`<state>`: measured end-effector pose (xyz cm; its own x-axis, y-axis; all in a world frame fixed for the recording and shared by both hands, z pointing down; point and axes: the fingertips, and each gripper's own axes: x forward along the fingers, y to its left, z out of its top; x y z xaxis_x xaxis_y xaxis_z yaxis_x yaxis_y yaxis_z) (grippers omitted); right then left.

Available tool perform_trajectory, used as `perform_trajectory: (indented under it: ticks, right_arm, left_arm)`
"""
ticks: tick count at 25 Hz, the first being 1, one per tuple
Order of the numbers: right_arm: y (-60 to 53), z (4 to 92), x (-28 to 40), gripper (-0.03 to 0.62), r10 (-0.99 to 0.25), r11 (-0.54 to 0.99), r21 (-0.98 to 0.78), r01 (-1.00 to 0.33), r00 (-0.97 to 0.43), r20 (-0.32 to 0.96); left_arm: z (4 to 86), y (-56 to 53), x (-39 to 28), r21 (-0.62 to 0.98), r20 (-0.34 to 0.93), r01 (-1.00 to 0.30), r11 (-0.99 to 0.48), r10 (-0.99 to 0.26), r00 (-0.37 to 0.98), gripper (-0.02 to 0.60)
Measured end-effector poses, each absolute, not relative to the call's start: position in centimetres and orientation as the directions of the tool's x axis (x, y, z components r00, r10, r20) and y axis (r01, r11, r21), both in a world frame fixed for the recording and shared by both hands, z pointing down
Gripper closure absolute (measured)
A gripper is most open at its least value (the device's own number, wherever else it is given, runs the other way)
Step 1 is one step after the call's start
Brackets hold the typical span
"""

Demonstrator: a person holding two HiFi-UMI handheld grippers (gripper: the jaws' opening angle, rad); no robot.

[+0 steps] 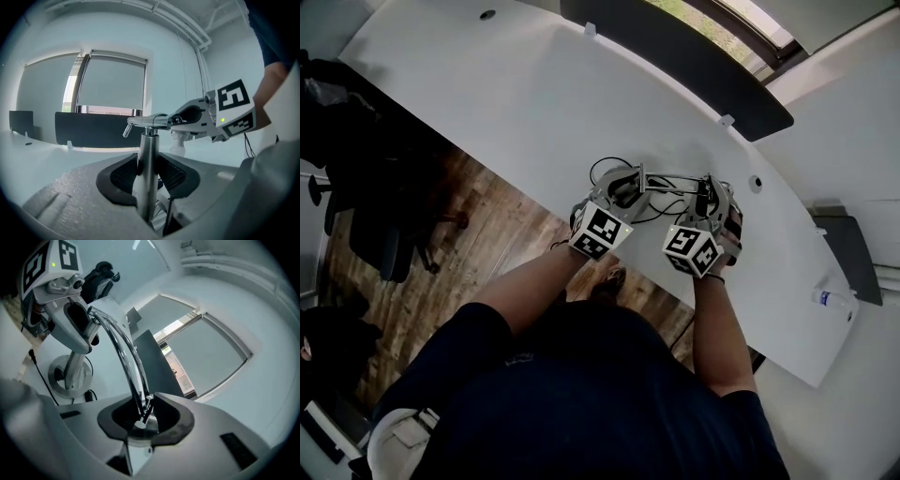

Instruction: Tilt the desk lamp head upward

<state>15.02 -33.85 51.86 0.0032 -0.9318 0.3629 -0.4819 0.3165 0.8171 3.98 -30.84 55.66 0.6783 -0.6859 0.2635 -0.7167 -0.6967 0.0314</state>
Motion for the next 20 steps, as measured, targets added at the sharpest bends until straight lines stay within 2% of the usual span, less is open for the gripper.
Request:
perform_trajectory:
  ticks: [5,11,20]
  right_arm:
    - [-33.4,47.0,14.2,0.508,-0.961,0.259,0.947,-0.188,0.043,0.272]
    - [-32.3,41.1,9.8,0.493,-0.989,0.144,0.984,0.101,-0.022,0.147]
    - [-32.0,41.0,9.6,0.488,-0.987,0.161,0.978,0.134,0.007,0.161]
  left_arm:
    - [55.7,-30.6,3.8,0.042,0.27,-0.715,-0.698,-0.681,0.681,0.445]
    - [56.5,-30.7,3.6,0.006,0.276,-0.72,-0.694,-0.691,0.668,0.445]
    - [56.7,-30.5,3.7,-0.014,0.326,-0.719,-0.695,-0.683,0.654,0.445]
